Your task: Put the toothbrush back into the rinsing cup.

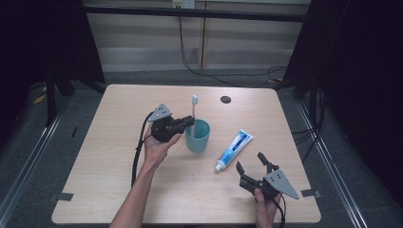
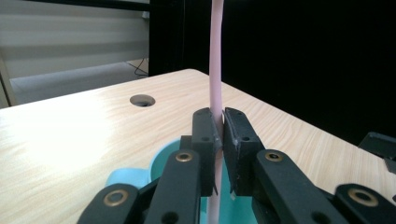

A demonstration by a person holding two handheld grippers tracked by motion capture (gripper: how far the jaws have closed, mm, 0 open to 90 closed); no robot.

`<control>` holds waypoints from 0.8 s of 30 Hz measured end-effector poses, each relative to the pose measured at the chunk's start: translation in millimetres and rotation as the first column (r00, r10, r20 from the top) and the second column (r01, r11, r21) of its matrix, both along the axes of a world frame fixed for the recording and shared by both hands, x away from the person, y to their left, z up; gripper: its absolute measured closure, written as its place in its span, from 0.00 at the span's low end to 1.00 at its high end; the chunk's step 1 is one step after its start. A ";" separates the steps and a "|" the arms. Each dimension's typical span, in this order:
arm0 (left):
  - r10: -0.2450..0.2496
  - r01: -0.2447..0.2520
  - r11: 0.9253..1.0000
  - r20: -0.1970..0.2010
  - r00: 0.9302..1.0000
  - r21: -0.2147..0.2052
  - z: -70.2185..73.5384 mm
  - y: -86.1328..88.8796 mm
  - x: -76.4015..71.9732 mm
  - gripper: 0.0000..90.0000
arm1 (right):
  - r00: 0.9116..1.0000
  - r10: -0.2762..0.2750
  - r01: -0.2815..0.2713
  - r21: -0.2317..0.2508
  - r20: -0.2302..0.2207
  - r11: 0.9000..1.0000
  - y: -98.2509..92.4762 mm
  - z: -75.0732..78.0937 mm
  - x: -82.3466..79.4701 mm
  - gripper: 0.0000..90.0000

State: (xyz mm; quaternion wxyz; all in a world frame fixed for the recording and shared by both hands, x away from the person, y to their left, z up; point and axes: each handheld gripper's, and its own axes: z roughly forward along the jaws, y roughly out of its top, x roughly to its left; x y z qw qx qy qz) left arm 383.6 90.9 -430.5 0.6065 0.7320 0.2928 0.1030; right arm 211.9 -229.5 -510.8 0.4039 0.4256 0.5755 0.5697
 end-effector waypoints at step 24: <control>0.004 -0.003 1.000 -0.049 0.999 0.018 -2.9 8.2 0.7 0.80 | 1.000 -0.002 0.002 0.003 0.000 1.000 0.1 0.0 -0.1 0.16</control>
